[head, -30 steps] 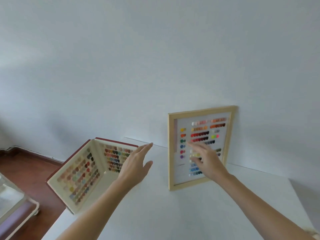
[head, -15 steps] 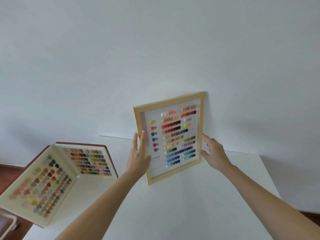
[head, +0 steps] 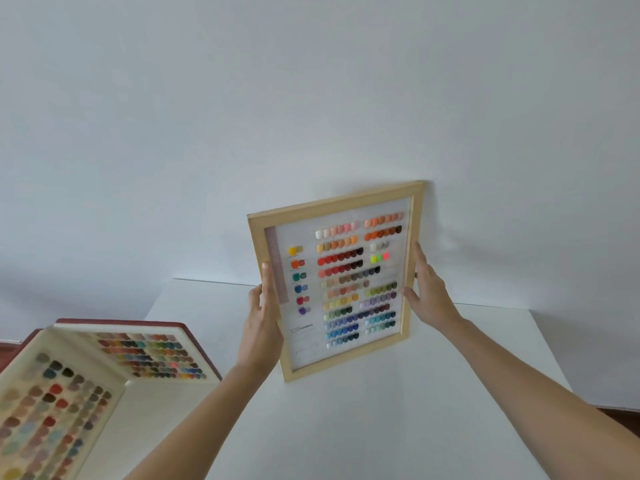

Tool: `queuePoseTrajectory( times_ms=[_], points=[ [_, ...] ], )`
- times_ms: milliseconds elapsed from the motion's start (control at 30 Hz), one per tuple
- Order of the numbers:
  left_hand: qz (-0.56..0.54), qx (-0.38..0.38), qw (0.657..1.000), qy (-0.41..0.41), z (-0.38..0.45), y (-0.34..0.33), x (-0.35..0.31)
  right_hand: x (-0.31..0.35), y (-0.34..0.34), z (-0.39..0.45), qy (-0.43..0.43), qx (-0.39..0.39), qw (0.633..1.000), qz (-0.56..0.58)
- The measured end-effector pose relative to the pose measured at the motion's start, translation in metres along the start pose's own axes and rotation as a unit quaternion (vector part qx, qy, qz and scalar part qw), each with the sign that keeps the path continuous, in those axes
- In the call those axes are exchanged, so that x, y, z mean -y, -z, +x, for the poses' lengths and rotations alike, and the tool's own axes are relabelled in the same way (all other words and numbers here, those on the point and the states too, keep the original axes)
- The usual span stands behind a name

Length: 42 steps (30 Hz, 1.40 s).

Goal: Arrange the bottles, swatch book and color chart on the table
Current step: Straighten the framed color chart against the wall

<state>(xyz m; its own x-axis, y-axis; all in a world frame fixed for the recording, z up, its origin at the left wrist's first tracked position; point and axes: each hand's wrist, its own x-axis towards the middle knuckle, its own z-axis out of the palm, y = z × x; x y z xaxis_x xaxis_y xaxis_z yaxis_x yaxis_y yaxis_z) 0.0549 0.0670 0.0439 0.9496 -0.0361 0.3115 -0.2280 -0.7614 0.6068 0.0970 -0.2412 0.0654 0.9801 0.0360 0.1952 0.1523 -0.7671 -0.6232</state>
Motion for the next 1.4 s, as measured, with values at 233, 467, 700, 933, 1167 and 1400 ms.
queuePoseTrajectory(
  times_ms=[233, 467, 700, 933, 1167, 1400],
  points=[
    [-0.022, -0.003, 1.0, -0.004, 0.035, -0.005, 0.014, -0.017, -0.011, 0.006, 0.005, -0.034, 0.999, 0.025],
    [-0.026, 0.015, 0.999, -0.021, 0.08, -0.009, 0.028, -0.029, -0.013, 0.009, -0.026, -0.043, 0.998, 0.027],
    [-0.028, 0.028, 0.999, -0.031, 0.104, -0.011, 0.031, -0.031, -0.015, 0.016, -0.038, -0.061, 0.997, 0.029],
    [-0.013, 0.03, 0.998, -0.048, 0.112, -0.013, 0.029, -0.032, -0.016, 0.022, -0.039, -0.07, 0.997, 0.019],
    [-0.013, 0.034, 0.999, -0.038, 0.117, -0.012, 0.028, -0.032, -0.014, 0.023, -0.038, -0.068, 0.997, 0.019],
    [-0.009, 0.033, 0.999, -0.028, 0.115, -0.009, 0.024, -0.027, -0.008, 0.019, -0.05, -0.071, 0.996, 0.004]
  ],
)
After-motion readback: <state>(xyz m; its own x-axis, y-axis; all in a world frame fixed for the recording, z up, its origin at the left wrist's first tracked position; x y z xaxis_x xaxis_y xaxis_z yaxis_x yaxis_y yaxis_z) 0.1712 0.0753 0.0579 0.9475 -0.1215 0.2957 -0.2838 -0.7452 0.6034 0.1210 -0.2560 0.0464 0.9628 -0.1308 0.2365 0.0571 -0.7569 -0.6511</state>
